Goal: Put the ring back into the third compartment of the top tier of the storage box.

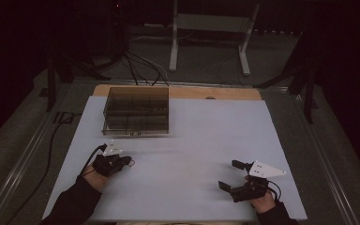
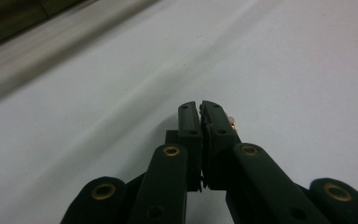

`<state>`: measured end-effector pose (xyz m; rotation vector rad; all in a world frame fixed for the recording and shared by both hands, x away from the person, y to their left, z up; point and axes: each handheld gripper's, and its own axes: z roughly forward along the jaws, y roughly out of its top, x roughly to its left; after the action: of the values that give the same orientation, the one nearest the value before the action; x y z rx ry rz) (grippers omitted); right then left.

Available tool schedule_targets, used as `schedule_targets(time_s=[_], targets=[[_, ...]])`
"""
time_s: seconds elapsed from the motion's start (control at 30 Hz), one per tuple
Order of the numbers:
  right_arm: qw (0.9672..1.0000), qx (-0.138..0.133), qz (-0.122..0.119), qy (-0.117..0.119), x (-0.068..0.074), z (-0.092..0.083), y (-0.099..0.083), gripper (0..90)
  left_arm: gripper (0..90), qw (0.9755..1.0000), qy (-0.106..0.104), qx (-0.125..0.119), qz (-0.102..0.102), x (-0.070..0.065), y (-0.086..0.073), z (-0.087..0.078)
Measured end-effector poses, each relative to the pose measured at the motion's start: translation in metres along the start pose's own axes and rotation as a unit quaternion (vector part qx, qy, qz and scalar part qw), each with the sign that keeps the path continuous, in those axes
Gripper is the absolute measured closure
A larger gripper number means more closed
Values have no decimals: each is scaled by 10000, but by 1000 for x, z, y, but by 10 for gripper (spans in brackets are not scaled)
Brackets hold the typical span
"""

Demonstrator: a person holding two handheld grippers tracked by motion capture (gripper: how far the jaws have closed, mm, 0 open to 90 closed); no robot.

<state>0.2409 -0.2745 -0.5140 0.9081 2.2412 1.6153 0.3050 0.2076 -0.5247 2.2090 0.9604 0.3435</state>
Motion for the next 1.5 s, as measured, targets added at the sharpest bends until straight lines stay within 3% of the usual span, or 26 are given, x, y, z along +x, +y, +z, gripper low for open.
schedule_targets(time_s=[0.27, 0.77, 1.0, 1.5], targets=[[10000, -20, 6, -1, -1, 0, 0, 0, 893, 9999, 17, -120, -88, 1, 2, -6], [10000, -21, 7, -9, -1, -1, 0, 0, 893, 9999, -70, -102, 78, -4, 7, -12], [10000, -17, 2, 8, -1, -1, 0, 0, 894, 9998, -143, -109, 50, -5, 10, -14], [10000, -8, 31, 28, -1, 0, -1, 0, 894, 9992, -306, -51, 258, -11, 17, -15]])
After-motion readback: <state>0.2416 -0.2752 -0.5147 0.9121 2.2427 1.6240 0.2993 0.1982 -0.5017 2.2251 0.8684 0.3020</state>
